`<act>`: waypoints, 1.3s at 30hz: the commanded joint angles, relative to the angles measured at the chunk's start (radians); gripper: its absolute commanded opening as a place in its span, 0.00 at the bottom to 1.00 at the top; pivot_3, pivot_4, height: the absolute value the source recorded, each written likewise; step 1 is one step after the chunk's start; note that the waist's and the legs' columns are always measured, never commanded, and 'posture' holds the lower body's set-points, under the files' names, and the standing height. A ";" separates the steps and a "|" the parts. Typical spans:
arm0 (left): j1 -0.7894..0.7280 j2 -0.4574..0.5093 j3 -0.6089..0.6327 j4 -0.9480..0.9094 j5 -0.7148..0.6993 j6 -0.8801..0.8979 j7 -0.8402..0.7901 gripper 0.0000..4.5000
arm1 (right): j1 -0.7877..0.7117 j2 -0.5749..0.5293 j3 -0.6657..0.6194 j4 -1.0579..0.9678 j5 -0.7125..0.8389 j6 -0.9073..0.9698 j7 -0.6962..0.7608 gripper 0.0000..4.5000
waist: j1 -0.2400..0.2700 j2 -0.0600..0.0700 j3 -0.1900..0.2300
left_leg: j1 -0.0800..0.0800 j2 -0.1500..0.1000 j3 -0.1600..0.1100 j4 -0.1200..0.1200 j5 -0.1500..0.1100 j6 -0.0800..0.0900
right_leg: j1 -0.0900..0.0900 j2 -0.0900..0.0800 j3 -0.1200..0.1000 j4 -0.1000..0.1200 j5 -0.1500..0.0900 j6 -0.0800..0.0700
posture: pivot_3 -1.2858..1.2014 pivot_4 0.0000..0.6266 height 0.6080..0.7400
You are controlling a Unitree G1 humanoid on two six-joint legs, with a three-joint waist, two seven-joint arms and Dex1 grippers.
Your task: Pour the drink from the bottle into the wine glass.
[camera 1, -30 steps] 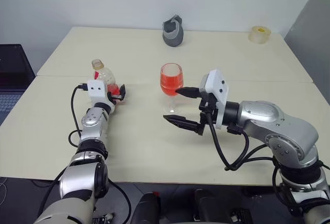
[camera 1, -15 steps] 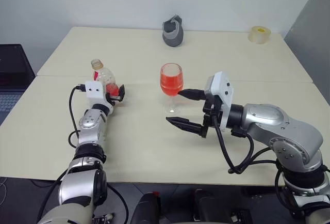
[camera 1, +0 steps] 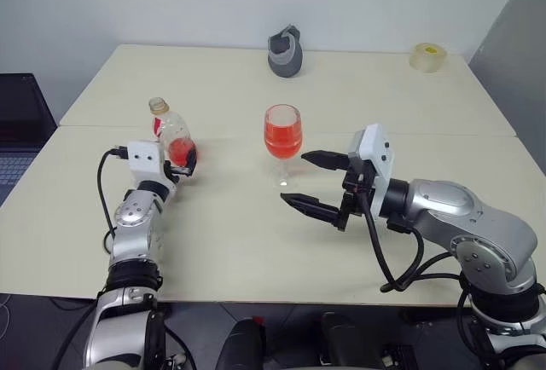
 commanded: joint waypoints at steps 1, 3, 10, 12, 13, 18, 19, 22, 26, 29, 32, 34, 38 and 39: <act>0.058 0.023 0.020 -0.152 -0.027 0.044 -0.012 0.99 | 0.010 0.011 -0.042 -0.047 0.026 -0.006 -0.030 1.00 | 0.000 0.000 0.000 | 0.000 0.000 0.000 0.000 0.000 0.000 | 0.000 0.000 0.000 0.000 0.000 0.000 | 0.52 0.24 1.00; 0.090 0.024 0.023 -0.202 -0.037 0.066 -0.018 0.99 | 0.019 0.015 -0.041 -0.050 0.022 -0.010 -0.041 1.00 | 0.000 0.000 0.000 | 0.000 0.000 0.000 0.000 0.000 0.000 | 0.000 0.000 0.000 0.000 0.000 0.000 | 0.52 0.24 1.00; 0.151 0.025 0.036 -0.287 -0.057 0.099 -0.030 0.99 | 0.036 0.034 -0.037 -0.058 0.026 -0.016 -0.057 1.00 | 0.000 0.000 0.000 | 0.000 0.000 0.000 0.000 0.000 0.000 | 0.001 0.000 0.000 -0.001 0.000 0.000 | 0.52 0.24 1.00; 0.165 0.026 0.038 -0.311 -0.050 0.105 -0.023 0.99 | 0.042 0.033 -0.039 -0.060 0.019 -0.026 -0.055 1.00 | 0.000 0.000 0.000 | 0.000 0.000 0.000 0.000 0.000 0.000 | 0.001 0.000 0.000 -0.001 0.000 0.000 | 0.52 0.24 1.00; 0.176 0.025 0.041 -0.332 -0.051 0.114 -0.019 0.99 | 0.050 0.029 -0.042 -0.062 0.008 -0.038 -0.054 1.00 | 0.000 0.000 0.000 | 0.000 0.000 0.000 0.000 0.000 0.000 | 0.001 0.000 0.000 -0.001 0.000 0.000 | 0.52 0.24 1.00; 0.272 0.021 0.022 -0.522 -0.035 0.215 0.008 0.99 | 0.189 -0.006 -0.038 -0.066 -0.124 -0.183 -0.043 1.00 | 0.001 0.000 0.000 | 0.000 0.000 0.000 0.000 0.000 0.000 | 0.001 0.000 0.000 -0.001 0.000 0.000 | 0.52 0.24 1.00; 0.288 0.013 0.022 -0.568 -0.034 0.235 0.023 0.99 | 0.236 -0.002 -0.030 -0.050 -0.161 -0.231 -0.045 1.00 | 0.002 -0.001 0.000 | 0.000 0.000 0.000 -0.001 0.000 0.000 | 0.001 0.000 0.000 -0.002 0.000 0.000 | 0.52 0.24 1.00; 0.314 -0.006 0.018 -0.649 -0.037 0.292 0.055 0.99 | 0.341 0.041 -0.017 0.017 -0.248 -0.385 -0.047 1.00 | 0.003 -0.001 -0.001 | 0.001 0.000 0.000 -0.001 0.000 0.000 | 0.001 0.000 0.001 -0.001 0.000 0.000 | 0.52 0.24 1.00; 0.355 -0.045 0.012 -0.715 -0.027 0.285 0.084 0.99 | 0.430 0.151 -0.034 0.164 -0.363 -0.645 -0.075 1.00 | 0.002 -0.001 -0.001 | 0.003 0.000 0.001 -0.002 0.000 0.000 | 0.002 0.000 0.002 -0.001 0.000 0.000 | 0.52 0.24 1.00; 0.390 -0.072 0.012 -0.737 -0.016 0.278 0.104 0.99 | 0.429 0.227 -0.064 0.304 -0.426 -0.775 -0.121 1.00 | 0.000 -0.002 -0.001 | 0.004 0.001 0.002 -0.003 0.000 0.000 | 0.002 0.001 0.003 -0.001 0.000 0.000 | 0.52 0.24 1.00; 0.407 -0.087 0.013 -0.753 -0.006 0.274 0.119 0.99 | 0.413 0.260 -0.080 0.389 -0.458 -0.851 -0.129 1.00 | 0.001 -0.002 -0.001 | 0.005 0.001 0.003 -0.005 0.000 0.000 | 0.002 0.001 0.003 -0.001 0.000 0.000 | 0.52 0.24 1.00; 0.416 -0.096 0.015 -0.762 -0.009 0.274 0.124 0.99 | 0.395 0.276 -0.103 0.452 -0.464 -0.884 -0.140 1.00 | 0.001 -0.002 -0.001 | 0.005 0.001 0.003 -0.006 0.000 0.000 | 0.002 0.001 0.003 -0.001 0.000 0.000 | 0.52 0.24 1.00; 0.420 -0.098 0.010 -0.765 -0.024 0.293 0.111 0.99 | 0.360 0.285 -0.128 0.534 -0.473 -0.925 -0.142 1.00 | 0.001 -0.001 -0.001 | 0.005 0.001 0.004 -0.006 0.000 0.000 | 0.002 0.001 0.003 -0.001 0.000 0.000 | 0.52 0.24 1.00; 0.419 -0.099 0.009 -0.763 -0.028 0.296 0.109 0.99 | 0.355 0.283 -0.129 0.544 -0.477 -0.932 -0.138 1.00 | 0.001 -0.001 -0.001 | 0.005 0.001 0.004 -0.006 0.000 0.000 | 0.002 0.001 0.004 -0.001 0.000 0.000 | 0.52 0.24 1.00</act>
